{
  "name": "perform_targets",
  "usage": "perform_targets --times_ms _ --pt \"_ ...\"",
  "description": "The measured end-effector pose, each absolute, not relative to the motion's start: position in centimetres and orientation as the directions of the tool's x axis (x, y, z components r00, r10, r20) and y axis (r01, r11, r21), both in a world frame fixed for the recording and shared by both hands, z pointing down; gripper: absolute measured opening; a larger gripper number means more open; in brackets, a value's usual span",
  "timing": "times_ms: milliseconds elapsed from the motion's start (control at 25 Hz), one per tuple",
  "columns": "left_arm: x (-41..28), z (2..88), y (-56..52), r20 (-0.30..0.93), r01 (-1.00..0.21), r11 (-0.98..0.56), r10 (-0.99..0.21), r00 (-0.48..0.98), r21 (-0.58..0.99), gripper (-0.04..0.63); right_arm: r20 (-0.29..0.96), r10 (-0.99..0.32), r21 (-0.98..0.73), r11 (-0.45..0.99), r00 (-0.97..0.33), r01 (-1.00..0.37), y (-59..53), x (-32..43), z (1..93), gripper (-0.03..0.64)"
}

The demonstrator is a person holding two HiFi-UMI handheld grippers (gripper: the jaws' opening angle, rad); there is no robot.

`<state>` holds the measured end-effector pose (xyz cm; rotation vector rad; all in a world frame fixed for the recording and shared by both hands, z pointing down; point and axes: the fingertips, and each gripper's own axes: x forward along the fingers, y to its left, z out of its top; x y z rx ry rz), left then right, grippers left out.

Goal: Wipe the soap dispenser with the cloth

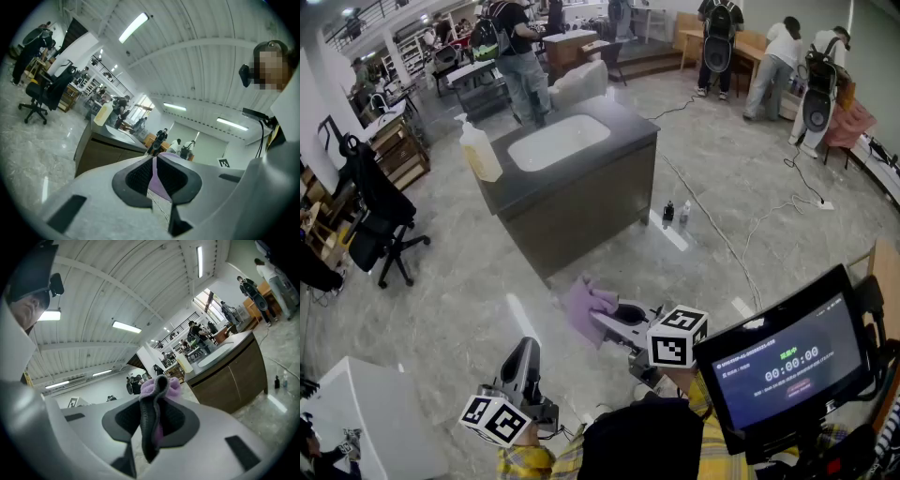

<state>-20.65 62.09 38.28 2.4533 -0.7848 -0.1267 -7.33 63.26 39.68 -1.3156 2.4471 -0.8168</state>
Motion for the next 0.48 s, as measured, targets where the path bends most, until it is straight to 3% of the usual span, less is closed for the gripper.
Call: perform_targets --times_ms 480 --pt "-20.61 38.51 62.17 0.077 -0.512 -0.676 -0.563 0.823 0.53 0.029 0.013 -0.812 -0.601 0.46 -0.584 -0.654 63.19 -7.75 39.48 0.08"
